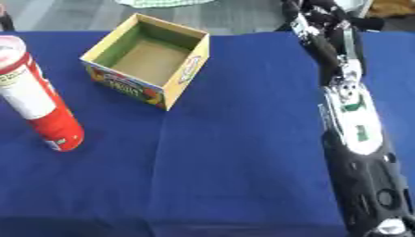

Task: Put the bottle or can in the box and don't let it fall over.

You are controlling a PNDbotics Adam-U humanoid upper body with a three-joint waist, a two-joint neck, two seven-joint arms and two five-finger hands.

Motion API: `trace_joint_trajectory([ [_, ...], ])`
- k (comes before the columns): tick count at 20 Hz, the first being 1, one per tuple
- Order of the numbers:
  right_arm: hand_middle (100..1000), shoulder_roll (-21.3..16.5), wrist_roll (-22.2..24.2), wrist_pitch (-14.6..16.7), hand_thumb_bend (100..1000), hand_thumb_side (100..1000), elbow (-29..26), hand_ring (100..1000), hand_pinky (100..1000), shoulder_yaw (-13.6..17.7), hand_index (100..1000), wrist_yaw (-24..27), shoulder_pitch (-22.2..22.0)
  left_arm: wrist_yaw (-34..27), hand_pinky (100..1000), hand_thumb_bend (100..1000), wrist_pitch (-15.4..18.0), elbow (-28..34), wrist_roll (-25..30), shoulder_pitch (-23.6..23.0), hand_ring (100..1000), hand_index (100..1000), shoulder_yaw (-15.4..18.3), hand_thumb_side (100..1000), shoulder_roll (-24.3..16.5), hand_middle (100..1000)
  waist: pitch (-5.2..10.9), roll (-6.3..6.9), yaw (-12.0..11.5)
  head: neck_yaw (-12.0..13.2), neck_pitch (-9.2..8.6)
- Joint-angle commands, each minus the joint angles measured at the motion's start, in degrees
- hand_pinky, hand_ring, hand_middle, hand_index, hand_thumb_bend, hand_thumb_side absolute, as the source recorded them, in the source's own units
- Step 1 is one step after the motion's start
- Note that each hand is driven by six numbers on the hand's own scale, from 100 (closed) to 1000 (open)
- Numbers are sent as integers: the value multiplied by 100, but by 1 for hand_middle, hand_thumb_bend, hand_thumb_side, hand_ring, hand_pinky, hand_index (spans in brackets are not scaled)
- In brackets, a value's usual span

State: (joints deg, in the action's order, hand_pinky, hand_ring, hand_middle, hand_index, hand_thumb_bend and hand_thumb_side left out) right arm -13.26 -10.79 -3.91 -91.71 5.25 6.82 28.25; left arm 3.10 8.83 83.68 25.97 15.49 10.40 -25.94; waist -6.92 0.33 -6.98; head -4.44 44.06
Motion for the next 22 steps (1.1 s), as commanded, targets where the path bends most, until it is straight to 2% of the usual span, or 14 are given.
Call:
trace_joint_trajectory([
  [1, 1000, -40, 17, 3, 671, 426, -88, 957, 749, 5, 804, 18, 100, 42, 1000, 756, 22, 34, 42, 103, 897, 876, 3, 525, -91, 722, 41, 23, 7, 15, 5],
  [22, 1000, -7, 57, 2, 669, 421, -81, 959, 751, -14, 805, 41, 100, 258, 1000, 751, 78, -342, 248, 579, 884, 856, -325, 515, 100, 703, 4, 36, 86, 85, 5],
])
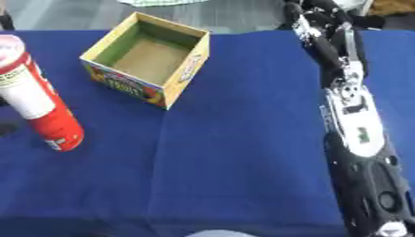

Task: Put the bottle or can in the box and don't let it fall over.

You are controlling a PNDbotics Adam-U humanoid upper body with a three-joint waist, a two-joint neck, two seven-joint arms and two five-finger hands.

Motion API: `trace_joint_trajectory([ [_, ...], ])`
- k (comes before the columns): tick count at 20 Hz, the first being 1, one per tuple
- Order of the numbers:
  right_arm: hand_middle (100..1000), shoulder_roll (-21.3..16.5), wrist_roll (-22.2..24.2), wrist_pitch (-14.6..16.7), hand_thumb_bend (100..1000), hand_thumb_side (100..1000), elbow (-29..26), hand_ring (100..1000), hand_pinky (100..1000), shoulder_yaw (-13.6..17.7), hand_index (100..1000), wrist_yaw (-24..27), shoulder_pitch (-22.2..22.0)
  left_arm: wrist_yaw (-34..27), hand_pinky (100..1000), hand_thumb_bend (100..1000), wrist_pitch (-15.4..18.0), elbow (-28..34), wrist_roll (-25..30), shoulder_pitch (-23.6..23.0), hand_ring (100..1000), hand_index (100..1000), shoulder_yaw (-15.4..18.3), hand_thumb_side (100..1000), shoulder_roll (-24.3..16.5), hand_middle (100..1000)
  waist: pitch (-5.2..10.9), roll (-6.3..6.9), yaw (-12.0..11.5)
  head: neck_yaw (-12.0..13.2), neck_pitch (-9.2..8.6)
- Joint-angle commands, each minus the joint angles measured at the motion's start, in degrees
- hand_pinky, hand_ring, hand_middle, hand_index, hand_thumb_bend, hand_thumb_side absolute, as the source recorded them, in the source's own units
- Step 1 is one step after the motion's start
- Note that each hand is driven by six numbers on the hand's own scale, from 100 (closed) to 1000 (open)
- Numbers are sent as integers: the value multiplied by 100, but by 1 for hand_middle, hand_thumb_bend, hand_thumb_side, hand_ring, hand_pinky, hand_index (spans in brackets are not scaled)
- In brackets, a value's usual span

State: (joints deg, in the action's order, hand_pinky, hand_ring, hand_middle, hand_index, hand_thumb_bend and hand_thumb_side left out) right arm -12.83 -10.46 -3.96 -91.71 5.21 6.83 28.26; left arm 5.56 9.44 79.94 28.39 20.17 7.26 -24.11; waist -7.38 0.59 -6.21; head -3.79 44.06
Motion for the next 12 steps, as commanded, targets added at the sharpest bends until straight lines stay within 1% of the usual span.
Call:
trace_joint_trajectory([
  [1, 1000, -49, 24, 7, 669, 420, -81, 959, 751, -9, 805, 42, 97, 13, 1000, 749, 16, 28, -5, 122, 883, 855, -20, 515, -73, 702, 48, 12, 11, 23, 5],
  [9, 1000, -45, 45, 1, 670, 418, -79, 959, 752, -13, 806, 51, 96, 1, 1000, 723, -39, 8, -132, 166, 874, 839, -45, 510, -20, 690, 40, 9, 18, 39, 5],
  [12, 1000, -48, 46, -5, 670, 416, -76, 959, 751, -10, 806, 51, 91, -22, 1000, 700, -62, 30, -176, 149, 868, 817, -38, 497, -12, 680, 36, 8, 10, 40, 5],
])
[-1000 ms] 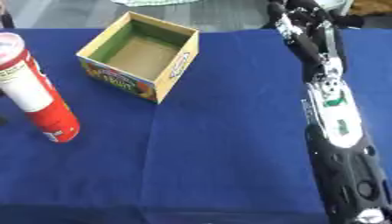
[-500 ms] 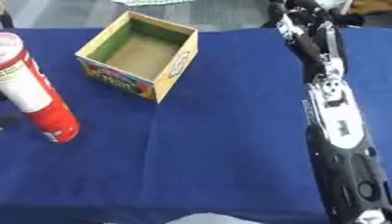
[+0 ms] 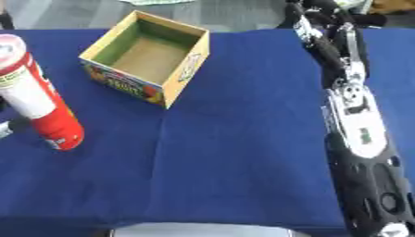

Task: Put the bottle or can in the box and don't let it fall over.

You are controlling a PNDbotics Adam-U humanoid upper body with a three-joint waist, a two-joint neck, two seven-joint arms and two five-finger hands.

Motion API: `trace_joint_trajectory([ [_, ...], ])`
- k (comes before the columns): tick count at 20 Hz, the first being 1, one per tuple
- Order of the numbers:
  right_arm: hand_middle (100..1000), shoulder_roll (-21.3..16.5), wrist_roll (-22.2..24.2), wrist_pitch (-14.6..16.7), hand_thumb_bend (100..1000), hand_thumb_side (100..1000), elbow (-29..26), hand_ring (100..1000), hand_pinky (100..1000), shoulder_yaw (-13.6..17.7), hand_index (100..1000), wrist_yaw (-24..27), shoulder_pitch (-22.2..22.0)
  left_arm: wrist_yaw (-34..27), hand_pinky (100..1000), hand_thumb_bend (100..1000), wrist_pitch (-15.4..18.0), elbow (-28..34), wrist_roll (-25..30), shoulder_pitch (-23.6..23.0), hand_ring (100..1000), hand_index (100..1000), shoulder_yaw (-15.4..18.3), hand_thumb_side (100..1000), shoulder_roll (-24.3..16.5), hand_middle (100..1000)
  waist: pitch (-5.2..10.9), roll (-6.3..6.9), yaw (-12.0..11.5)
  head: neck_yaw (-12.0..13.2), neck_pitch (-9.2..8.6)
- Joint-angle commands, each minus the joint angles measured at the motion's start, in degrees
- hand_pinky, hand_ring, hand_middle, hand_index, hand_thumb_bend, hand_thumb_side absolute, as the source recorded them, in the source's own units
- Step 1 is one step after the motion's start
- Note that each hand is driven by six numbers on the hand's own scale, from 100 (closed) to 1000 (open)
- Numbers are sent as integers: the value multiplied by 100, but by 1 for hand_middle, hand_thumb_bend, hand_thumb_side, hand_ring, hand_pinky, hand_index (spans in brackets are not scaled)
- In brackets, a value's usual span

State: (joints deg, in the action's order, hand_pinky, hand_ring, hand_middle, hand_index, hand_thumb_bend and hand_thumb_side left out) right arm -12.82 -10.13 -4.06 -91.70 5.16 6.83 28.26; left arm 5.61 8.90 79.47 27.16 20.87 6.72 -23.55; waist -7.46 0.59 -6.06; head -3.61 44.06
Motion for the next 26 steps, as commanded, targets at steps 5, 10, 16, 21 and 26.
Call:
trace_joint_trajectory([
  [5, 1000, -41, 23, 3, 660, 415, -72, 959, 751, -9, 806, 54, 91, -90, 1000, 708, -42, 37, -116, 74, 863, 820, 7, 489, -47, 677, 42, 1, -11, 27, 5],
  [10, 1000, -42, 27, 3, 671, 411, -60, 959, 752, -7, 806, 61, 90, -45, 1000, 719, -26, 33, -128, 98, 862, 835, -5, 485, -40, 680, 38, -4, -14, 39, 5],
  [16, 1000, -43, 34, 7, 671, 411, -59, 960, 752, -8, 806, 68, 92, 56, 1000, 732, -14, 27, -226, 121, 859, 843, -40, 502, -12, 680, 34, -7, -12, 72, 5],
  [21, 1000, -38, 42, 8, 671, 412, -60, 960, 753, -9, 806, 70, 91, 95, 1000, 731, -76, 1, -346, 150, 853, 848, -74, 511, 11, 677, 41, -8, -10, 108, 5],
  [26, 1000, -37, 49, 9, 671, 409, -57, 960, 753, -12, 807, 77, 85, 157, 1000, 760, -218, -59, -560, 185, 851, 855, -67, 527, 40, 676, 38, -9, -9, 124, 5],
])
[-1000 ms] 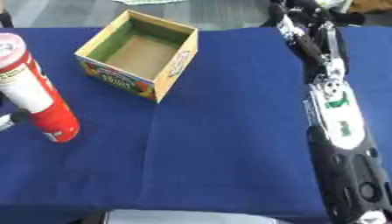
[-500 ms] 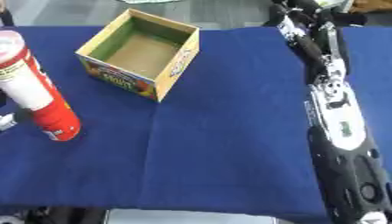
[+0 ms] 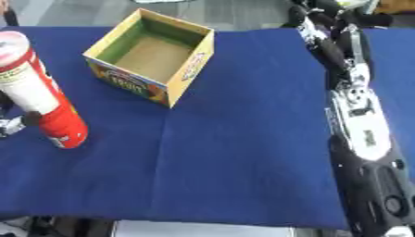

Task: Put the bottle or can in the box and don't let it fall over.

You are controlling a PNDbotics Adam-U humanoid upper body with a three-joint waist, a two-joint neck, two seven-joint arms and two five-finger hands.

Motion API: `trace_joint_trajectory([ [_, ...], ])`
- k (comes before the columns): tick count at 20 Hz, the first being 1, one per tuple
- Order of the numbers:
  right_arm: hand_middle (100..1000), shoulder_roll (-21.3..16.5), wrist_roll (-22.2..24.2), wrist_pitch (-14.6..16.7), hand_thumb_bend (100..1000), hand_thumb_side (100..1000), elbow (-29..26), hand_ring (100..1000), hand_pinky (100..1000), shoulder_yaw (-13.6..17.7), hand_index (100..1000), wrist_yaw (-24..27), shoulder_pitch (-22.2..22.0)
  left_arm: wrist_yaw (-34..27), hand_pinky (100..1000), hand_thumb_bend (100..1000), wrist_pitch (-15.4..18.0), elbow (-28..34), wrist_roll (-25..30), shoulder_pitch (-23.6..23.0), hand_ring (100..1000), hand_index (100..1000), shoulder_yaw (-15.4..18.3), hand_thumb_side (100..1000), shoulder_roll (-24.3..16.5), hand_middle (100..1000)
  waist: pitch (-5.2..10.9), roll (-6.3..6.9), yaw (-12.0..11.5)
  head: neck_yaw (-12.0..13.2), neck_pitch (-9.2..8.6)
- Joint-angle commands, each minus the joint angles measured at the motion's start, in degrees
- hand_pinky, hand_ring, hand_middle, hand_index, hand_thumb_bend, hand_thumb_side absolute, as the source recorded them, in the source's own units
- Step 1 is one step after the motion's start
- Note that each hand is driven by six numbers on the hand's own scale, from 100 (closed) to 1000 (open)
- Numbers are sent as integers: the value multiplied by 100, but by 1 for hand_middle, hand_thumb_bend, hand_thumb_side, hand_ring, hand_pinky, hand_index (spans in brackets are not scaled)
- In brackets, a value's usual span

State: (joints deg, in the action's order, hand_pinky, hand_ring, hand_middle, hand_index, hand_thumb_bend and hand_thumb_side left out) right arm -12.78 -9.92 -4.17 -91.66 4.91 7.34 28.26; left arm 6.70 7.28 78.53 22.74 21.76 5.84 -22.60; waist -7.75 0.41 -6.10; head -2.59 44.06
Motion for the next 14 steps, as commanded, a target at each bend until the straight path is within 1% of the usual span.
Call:
trace_joint_trajectory([
  [1, 1000, -41, 30, 20, 671, 410, -60, 960, 753, 12, 807, 28, 84, 59, 1000, 765, -86, 23, -168, 104, 850, 855, 20, 530, -48, 675, 66, 9, -4, 23, 5],
  [7, 1000, -33, 41, 22, 671, 409, -60, 960, 753, 8, 807, 33, 85, 126, 1000, 845, -167, 3, -334, 187, 854, 864, -6, 565, 3, 682, 65, 4, 2, 34, 5],
  [14, 1000, -27, 48, 22, 671, 408, -61, 960, 753, 5, 807, 38, 84, 243, 1000, 847, -185, -27, -390, 240, 853, 864, -25, 562, 43, 682, 56, 6, 7, 41, 5],
])
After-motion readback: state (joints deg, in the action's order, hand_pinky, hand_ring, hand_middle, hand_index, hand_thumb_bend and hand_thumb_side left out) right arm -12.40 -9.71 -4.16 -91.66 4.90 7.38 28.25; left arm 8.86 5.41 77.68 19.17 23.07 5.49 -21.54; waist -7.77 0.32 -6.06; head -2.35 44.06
